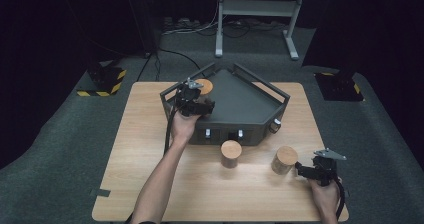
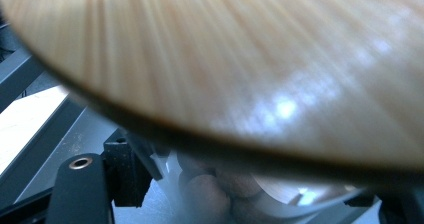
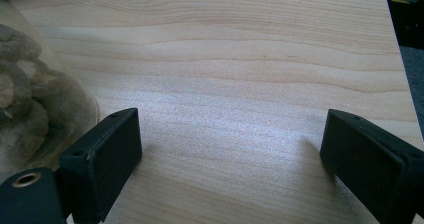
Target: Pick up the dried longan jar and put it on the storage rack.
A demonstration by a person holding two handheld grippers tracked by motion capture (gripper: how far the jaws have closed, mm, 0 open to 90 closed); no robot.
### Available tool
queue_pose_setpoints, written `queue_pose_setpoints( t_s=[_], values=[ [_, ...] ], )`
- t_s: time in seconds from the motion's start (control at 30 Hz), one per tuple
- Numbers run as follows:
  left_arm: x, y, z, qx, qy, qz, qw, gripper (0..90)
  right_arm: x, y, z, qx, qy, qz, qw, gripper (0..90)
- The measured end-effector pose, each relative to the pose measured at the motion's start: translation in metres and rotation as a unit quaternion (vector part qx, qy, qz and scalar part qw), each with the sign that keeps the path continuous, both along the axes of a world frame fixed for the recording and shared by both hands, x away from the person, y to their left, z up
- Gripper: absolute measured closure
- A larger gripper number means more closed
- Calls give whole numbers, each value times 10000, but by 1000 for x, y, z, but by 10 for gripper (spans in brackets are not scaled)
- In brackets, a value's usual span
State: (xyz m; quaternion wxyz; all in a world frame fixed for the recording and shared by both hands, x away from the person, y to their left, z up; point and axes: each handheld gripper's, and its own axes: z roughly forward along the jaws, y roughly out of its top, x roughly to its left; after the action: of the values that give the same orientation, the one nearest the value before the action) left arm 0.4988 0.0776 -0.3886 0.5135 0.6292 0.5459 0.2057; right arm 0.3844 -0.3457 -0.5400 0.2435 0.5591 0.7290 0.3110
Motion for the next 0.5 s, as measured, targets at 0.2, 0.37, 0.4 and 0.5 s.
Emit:
queue_pose_setpoints(
  t_s=[0.2,0.37,0.4,0.5],
  values=[
    [-1,-2,-1,57,-40,-27,10000,259,0,0,0,0,0,1,10000,92],
    [-1,-2,-1,48,-53,-28,10000,259,0,0,0,1,0,0,10000,92],
    [-1,-2,-2,41,-56,-29,10000,259,0,0,0,1,0,0,10000,92],
    [-1,-1,-2,48,-60,-52,10000,259,0,0,0,1,1,0,10000,92]
  ],
)
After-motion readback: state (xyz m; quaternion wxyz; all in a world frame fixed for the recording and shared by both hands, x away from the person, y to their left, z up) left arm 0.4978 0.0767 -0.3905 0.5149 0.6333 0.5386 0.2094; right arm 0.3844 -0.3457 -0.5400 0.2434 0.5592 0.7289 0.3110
